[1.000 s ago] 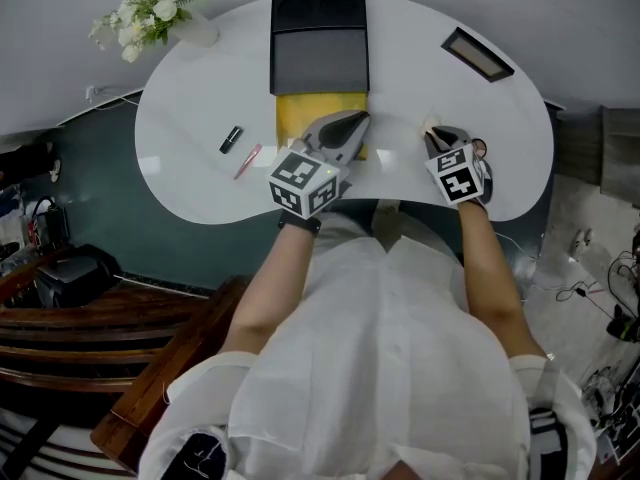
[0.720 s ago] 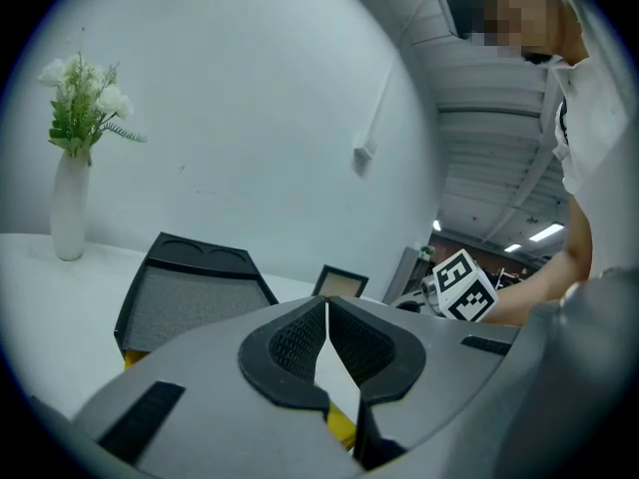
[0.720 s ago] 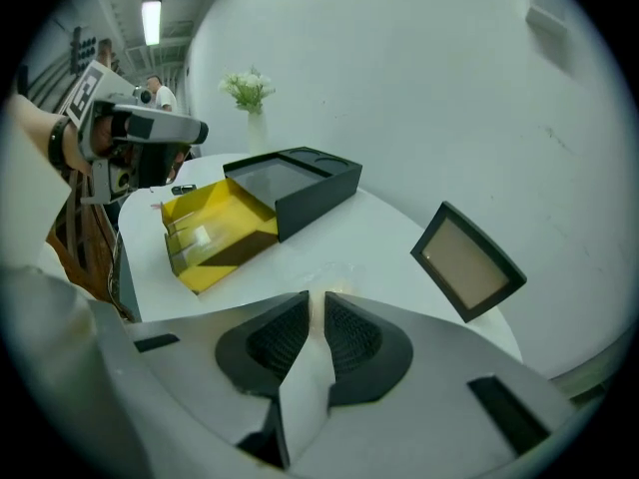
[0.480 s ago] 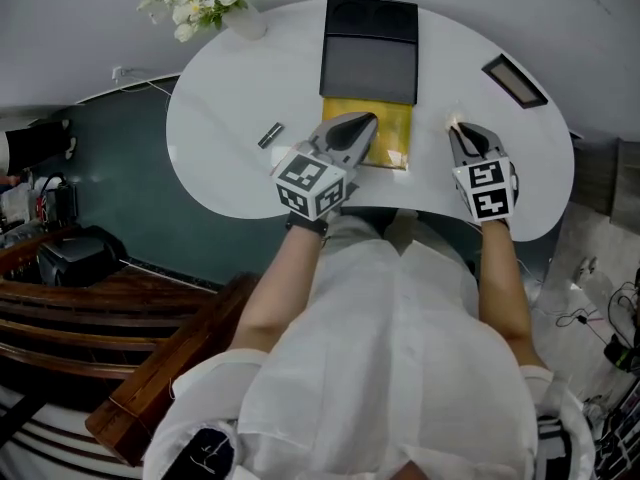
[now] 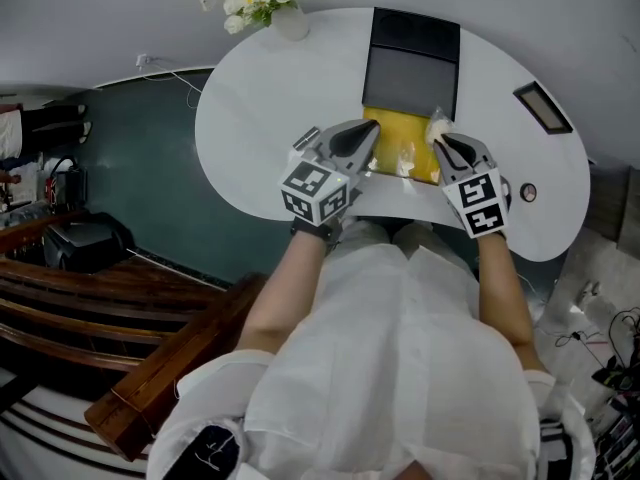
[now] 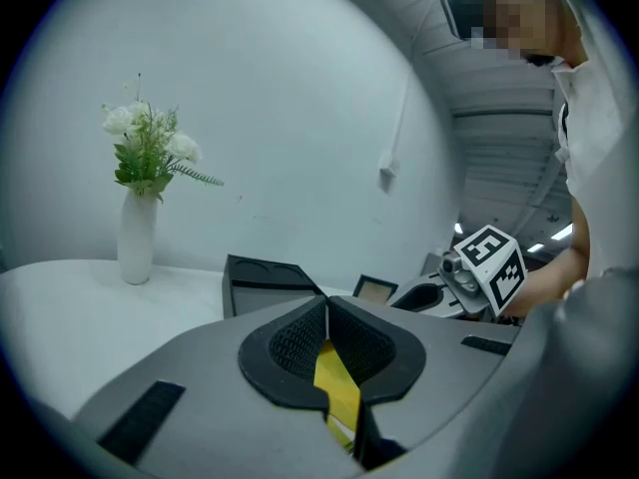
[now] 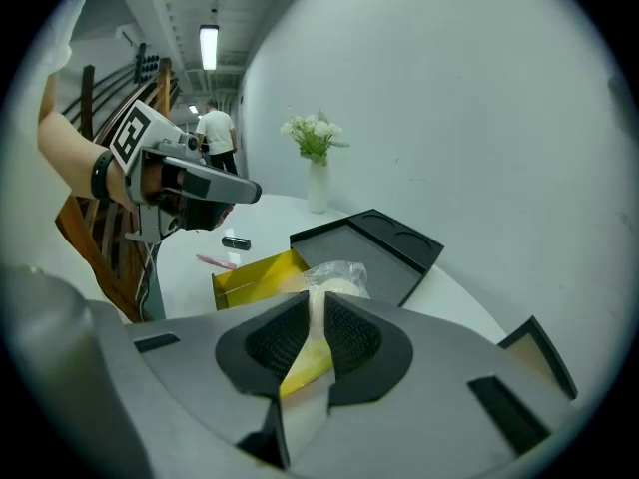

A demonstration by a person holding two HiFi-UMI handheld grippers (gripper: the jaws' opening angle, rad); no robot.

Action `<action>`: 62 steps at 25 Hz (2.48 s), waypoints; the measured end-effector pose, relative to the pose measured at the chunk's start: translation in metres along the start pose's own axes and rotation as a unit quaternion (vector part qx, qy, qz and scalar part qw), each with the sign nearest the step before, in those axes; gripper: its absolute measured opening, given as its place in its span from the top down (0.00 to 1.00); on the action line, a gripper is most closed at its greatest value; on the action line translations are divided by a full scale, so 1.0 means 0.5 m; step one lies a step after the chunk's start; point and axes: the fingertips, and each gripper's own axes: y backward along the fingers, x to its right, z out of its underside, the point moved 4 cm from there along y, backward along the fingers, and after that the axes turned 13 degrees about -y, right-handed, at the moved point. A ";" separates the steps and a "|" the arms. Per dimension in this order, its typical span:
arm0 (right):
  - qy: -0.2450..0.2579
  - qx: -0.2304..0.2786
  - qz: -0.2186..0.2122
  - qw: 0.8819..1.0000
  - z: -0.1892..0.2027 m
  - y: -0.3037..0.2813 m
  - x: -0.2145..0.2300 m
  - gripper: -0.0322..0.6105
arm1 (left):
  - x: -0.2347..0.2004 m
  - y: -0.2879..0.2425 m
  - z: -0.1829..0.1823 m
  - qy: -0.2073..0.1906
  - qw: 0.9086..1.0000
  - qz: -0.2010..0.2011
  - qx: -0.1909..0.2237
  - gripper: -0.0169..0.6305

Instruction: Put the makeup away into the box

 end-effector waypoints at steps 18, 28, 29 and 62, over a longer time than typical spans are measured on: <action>0.019 -0.114 -0.021 0.993 0.080 -0.125 -0.037 0.83 | -0.105 0.064 0.043 0.014 1.000 -0.016 -0.019 0.94; -0.008 -0.101 -0.026 0.995 0.039 -0.131 -0.046 0.74 | -0.142 0.093 0.049 0.013 0.999 -0.027 -0.019 0.94; -0.006 -0.096 -0.028 0.995 0.030 -0.131 -0.048 0.74 | -0.147 0.097 0.049 0.013 0.999 -0.030 -0.018 0.94; 0.339 -0.125 -0.221 0.906 -0.138 -0.378 -0.425 0.74 | -0.259 0.398 0.175 0.076 0.984 -0.162 -0.026 0.94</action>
